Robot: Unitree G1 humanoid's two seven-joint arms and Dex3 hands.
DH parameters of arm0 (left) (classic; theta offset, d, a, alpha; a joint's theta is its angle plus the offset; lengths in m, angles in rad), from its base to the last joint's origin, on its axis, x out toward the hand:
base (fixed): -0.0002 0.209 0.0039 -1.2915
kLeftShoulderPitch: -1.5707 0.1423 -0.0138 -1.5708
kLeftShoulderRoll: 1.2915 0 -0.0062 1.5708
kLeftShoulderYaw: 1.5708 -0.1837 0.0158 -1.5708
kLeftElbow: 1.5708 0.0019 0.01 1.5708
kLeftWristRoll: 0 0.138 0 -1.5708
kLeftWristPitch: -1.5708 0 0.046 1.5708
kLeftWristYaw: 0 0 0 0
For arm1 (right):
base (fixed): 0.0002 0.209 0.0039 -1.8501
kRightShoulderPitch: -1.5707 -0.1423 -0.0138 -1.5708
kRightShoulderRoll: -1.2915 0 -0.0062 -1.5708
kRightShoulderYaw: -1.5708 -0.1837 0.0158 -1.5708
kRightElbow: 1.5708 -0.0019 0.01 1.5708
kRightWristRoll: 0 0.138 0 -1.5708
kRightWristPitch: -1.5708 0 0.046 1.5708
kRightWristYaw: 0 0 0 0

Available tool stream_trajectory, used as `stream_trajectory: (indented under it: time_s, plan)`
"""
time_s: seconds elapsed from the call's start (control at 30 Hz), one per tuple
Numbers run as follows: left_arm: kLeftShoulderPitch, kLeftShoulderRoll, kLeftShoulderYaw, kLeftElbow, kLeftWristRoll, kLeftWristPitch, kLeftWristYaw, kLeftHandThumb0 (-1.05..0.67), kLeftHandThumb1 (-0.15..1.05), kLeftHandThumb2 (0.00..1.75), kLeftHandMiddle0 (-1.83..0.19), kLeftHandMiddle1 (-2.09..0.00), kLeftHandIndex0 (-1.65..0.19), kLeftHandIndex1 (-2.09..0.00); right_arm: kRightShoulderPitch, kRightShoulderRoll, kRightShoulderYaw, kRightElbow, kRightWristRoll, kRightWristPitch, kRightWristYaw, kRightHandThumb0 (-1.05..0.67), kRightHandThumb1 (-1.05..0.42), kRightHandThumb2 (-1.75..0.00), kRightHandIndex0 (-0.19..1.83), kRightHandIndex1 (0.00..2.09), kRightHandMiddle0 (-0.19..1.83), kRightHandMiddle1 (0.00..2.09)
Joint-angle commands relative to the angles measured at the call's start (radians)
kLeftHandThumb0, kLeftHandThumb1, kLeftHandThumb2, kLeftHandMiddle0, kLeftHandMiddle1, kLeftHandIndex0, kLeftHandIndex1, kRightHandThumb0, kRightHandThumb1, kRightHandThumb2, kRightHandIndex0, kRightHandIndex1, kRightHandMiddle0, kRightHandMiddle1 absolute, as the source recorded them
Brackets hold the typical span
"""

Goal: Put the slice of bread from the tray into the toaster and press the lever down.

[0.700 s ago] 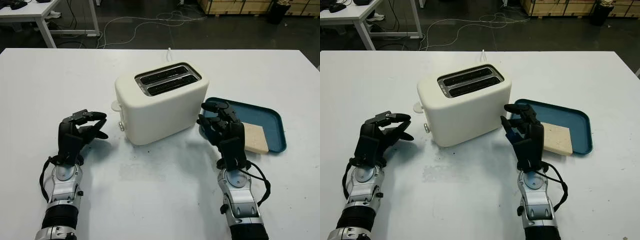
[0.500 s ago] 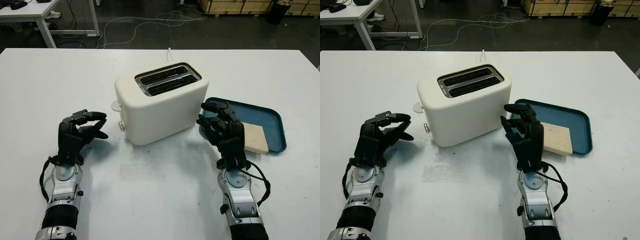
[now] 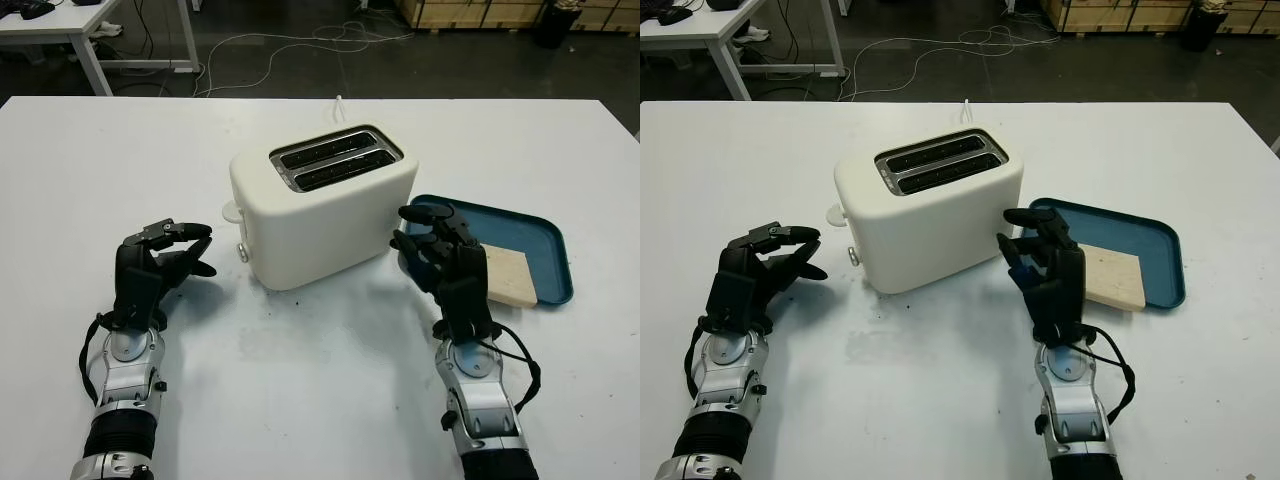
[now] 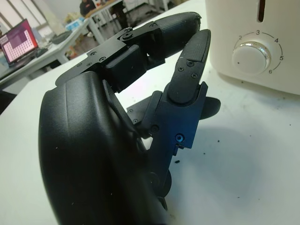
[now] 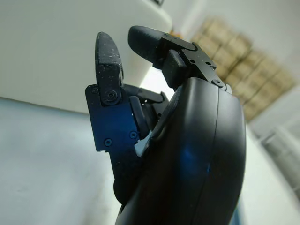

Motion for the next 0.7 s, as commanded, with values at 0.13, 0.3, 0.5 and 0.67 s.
stream_trajectory:
  time_s: [0.13,0.3,0.5,0.67]
  plan:
    - [-0.011,0.006,0.002,0.001,0.008,-0.01,0.01,-1.05,0.91,0.01,-1.54,-0.56,-1.36,-0.53,0.082,-0.189,-0.051,-0.069,-0.293,-0.177,-0.128,-0.6,-0.82,0.0,0.52,1.08,0.4,0.89]
    - [-0.015,0.001,0.003,0.007,-0.005,-0.007,-0.001,-1.05,0.89,0.0,-1.53,-0.56,-1.36,-0.53,0.138,-0.295,-0.109,-0.096,-0.384,-0.151,-0.146,-0.58,-0.73,0.0,0.47,0.94,0.38,0.8]
    - [-0.017,0.005,0.004,0.015,-0.005,-0.018,-0.008,-1.05,0.89,0.0,-1.53,-0.54,-1.36,-0.51,0.167,-0.346,-0.096,-0.057,-0.424,-0.123,-0.127,-0.65,-0.67,0.0,0.42,0.84,0.37,0.71]
    - [-0.021,0.007,0.005,0.023,-0.008,-0.017,-0.012,-1.05,0.9,0.0,-1.54,-0.54,-1.37,-0.5,0.207,-0.384,-0.096,-0.117,-0.525,-0.062,-0.111,-0.71,-0.7,-0.01,0.33,0.79,0.3,0.64]
